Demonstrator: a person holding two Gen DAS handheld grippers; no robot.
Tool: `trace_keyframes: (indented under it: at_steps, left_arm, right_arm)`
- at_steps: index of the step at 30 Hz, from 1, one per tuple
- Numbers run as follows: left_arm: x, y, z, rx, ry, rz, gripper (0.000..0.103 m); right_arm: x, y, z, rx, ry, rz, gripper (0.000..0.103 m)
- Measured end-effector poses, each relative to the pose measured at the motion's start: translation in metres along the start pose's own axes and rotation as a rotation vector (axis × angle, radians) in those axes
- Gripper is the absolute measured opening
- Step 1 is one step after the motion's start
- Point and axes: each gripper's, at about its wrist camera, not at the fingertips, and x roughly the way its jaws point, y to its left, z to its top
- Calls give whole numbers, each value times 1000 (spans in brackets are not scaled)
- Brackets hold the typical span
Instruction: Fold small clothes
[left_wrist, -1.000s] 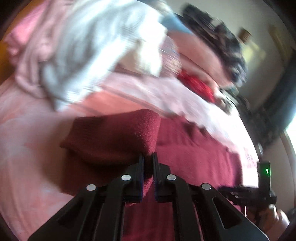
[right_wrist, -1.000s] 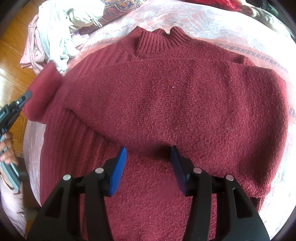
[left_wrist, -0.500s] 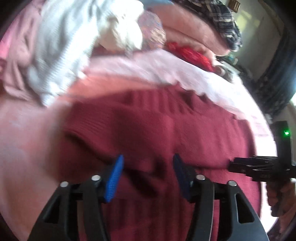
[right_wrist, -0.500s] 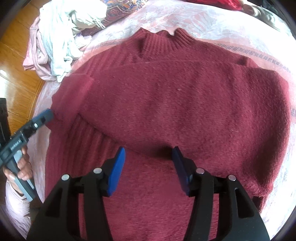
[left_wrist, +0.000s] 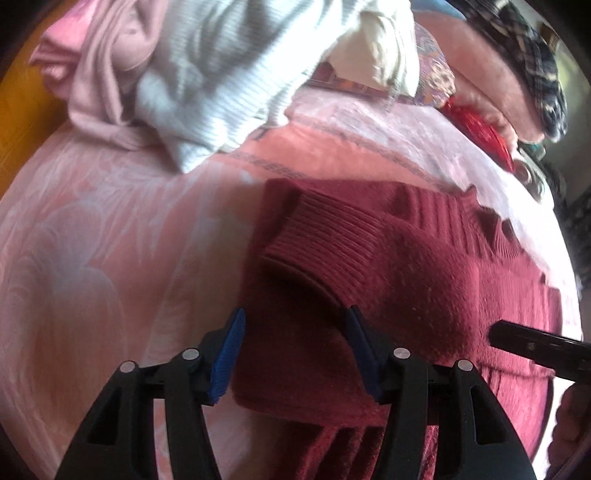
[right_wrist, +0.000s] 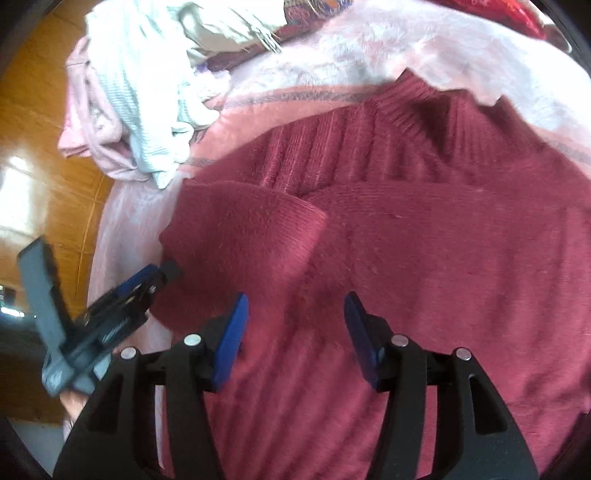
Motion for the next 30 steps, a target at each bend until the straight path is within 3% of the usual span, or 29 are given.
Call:
trace_keyframes:
  at_steps: [4, 7, 8, 12, 16, 18, 20, 24, 26, 30]
  left_arm:
    - [-2, 7, -3, -15, -19, 6, 57]
    - [-2, 10, -3, -32, -23, 4, 57]
    - [-3, 11, -3, -40, -28, 6, 57]
    - [-10, 11, -3, -38, -54, 13, 57]
    - [-9, 3, -4, -30, -57, 16, 61]
    - [-3, -3, -6, -17, -44, 21, 61]
    - [5, -13, -9, 25, -22, 57, 61]
    - [10, -23, -13, 80, -19, 88, 62]
    - [8, -21, -12, 65, -16, 81, 62]
    - [7, -17, -10, 48, -10, 78, 64]
  right_arm:
    - [19, -3, 4, 46, 21, 48, 48]
    - [18, -1, 4, 2, 16, 105, 10]
    - [13, 1, 3, -11, 4, 105, 8]
    - [-22, -5, 2, -66, -64, 54, 8]
    - [-34, -26, -4, -97, -78, -117, 8]
    - [-30, -38, -5, -93, -58, -163, 15]
    - [-26, -48, -6, -72, -49, -136, 21]
    - [-43, -32, -6, -124, -123, -223, 30]
    - [-51, -15, -5, -170, -154, -218, 36]
    - [-31, 21, -4, -198, -94, -88, 38]
